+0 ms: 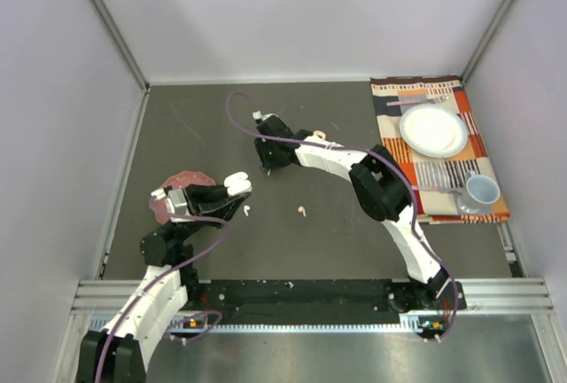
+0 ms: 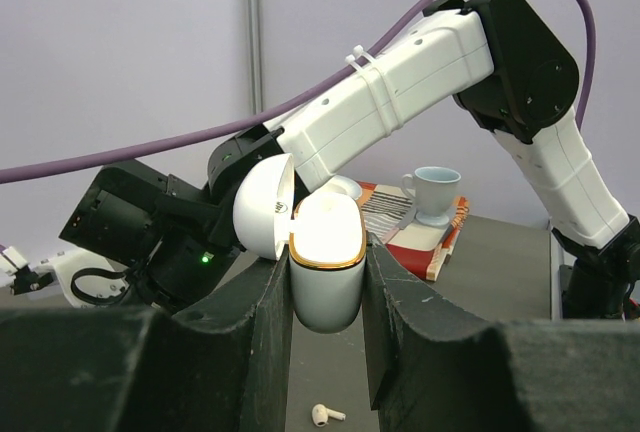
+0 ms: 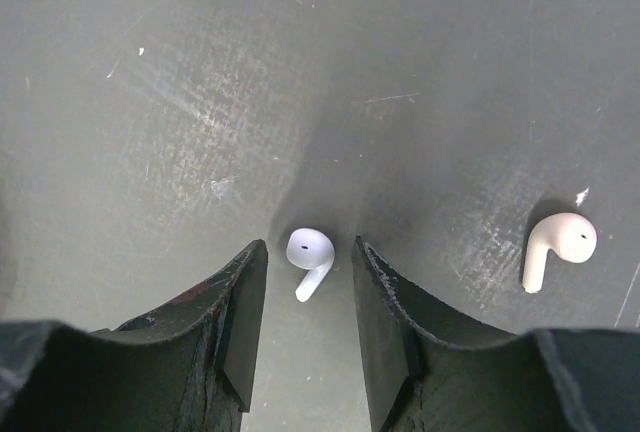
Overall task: Insert the wireless bluetooth earbuds into the charging case
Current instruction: Pick up the right earbud from the center of the board, then insert the right earbud into the right side groove of the charging case.
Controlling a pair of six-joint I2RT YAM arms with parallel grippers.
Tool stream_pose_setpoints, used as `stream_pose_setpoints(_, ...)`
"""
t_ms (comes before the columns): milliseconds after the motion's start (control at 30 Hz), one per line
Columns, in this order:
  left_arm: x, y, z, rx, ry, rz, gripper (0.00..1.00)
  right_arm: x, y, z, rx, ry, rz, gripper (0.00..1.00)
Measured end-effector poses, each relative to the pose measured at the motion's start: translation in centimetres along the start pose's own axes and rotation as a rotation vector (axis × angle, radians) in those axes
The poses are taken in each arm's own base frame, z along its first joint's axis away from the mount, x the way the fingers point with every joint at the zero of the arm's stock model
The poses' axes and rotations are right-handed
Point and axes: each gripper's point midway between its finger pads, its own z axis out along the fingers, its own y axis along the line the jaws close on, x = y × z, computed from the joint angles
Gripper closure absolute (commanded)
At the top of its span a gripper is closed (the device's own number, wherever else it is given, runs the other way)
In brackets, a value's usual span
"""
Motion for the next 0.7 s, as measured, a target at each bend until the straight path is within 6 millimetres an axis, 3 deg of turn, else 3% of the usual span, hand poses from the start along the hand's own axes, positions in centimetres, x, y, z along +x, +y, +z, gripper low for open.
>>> stream_pose_setpoints(700,0.0,0.03,0.0,0.0,0.0,0.007,1.0,-0.17,-0.08,0.25,0.007,0.001,-0.015,0.64)
